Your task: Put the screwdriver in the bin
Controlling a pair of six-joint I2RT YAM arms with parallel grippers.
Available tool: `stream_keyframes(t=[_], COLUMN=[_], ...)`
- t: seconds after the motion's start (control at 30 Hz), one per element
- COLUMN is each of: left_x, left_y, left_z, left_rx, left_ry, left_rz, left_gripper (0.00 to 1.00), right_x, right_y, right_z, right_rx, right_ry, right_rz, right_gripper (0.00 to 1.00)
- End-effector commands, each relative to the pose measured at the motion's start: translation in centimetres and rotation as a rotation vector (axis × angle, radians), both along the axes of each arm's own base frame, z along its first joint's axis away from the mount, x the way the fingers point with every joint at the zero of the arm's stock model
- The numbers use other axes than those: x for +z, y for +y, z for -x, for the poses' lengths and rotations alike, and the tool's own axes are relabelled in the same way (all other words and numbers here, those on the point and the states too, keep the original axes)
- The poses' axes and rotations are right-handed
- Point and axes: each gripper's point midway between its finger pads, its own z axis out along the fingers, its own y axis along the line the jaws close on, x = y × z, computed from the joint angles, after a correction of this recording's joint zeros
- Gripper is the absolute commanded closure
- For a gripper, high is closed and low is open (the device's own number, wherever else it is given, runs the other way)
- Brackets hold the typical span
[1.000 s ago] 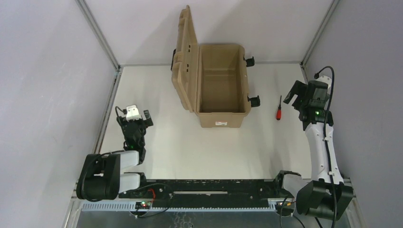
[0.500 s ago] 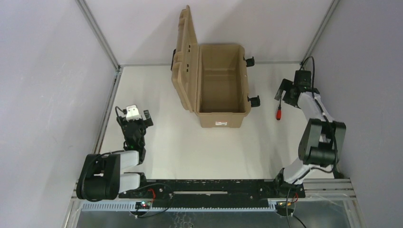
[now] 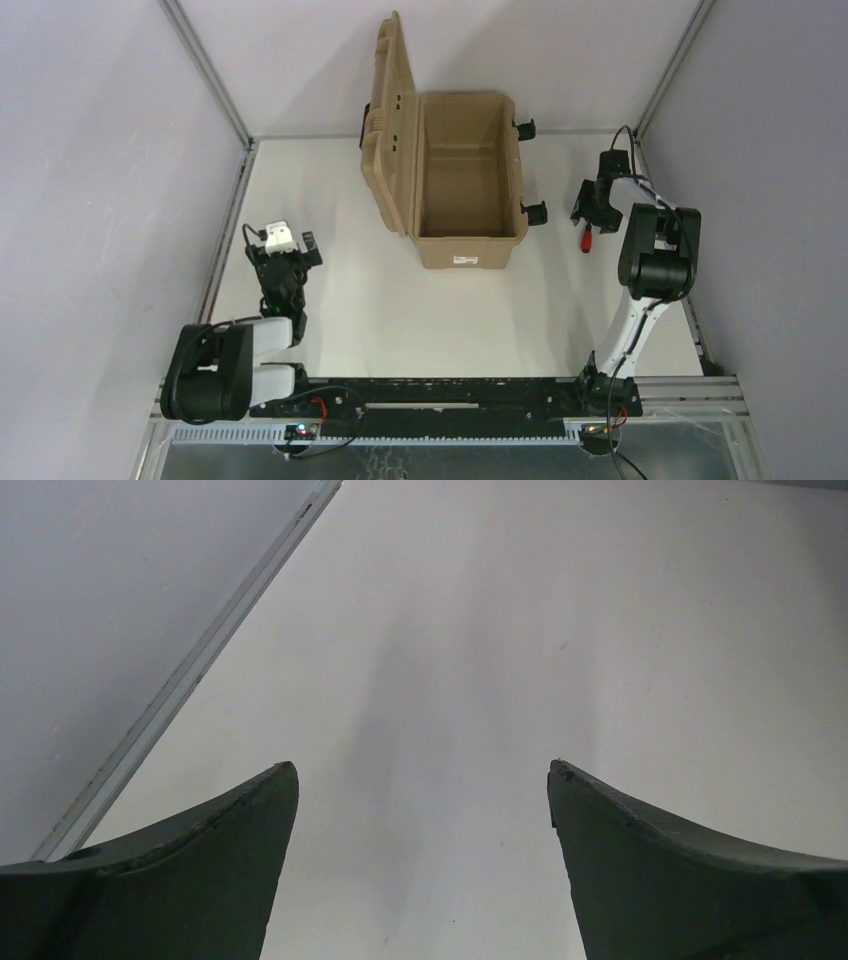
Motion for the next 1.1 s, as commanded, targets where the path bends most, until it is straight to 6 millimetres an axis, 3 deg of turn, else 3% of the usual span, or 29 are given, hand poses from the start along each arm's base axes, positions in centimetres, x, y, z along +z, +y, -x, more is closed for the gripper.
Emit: stream_keyframes(t=[0.0, 0.07, 0.17, 0.23, 0.37, 0.43, 0.57, 0.67, 0.83, 0.97, 1.07], left_x=[3.2, 3.2, 3.2, 3.3, 3.3, 3.2, 3.2, 3.3, 3.3, 3.3, 3.2], left_y=[0.3, 0.3, 0.3, 0.3, 0.3, 0.3, 0.3, 0.3, 0.3, 0.3, 0.3], left_z=[-1.4, -1.4, -1.4, -1.4, -1.4, -1.4, -1.4, -1.4, -1.5, -1.4, -1.4], left_rx=[0.012, 0.011, 0.011, 0.012, 0.011, 0.013, 0.012, 0.012, 0.011, 0.011, 0.011], left_ry=[-0.104, -0.103, -0.104, -0.105, -0.105, -0.105, -0.104, -0.105, -0.105, -0.105, -0.104], left_rz=[0.002, 0.002, 0.002, 0.002, 0.002, 0.002, 0.002, 0.002, 0.002, 0.002, 0.002], left_gripper=[0.0, 0.0, 0.0, 0.0, 0.0, 0.0, 0.0, 0.0, 0.0, 0.0, 0.0], right_x=[-0.9, -1.3, -0.7, 1.2, 8.0, 12.5, 18.8, 22.9, 27.2, 28.3, 27.2], right_y=[0.2, 0.5, 0.4, 0.3, 0.0, 0.1, 1.6, 4.4, 12.8, 20.1, 25.5], right_z=[0.7, 1.0, 0.9, 0.6, 0.1, 0.0, 0.5, 0.6, 0.4, -0.1, -1.2], right_rx=[-0.006, 0.0, -0.005, -0.009, 0.004, 0.012, 0.072, 0.136, 0.261, 0.348, 0.427], right_ry=[0.06, 0.076, 0.066, 0.021, -0.102, -0.164, -0.23, -0.278, -0.345, -0.389, -0.396], right_rz=[-0.011, -0.016, -0.008, 0.006, 0.04, 0.054, 0.073, 0.132, 0.078, 0.0, -0.055], right_gripper=[0.32, 0.4, 0.8, 0.94, 1.0, 1.0, 1.0, 1.0, 0.98, 0.97, 0.97])
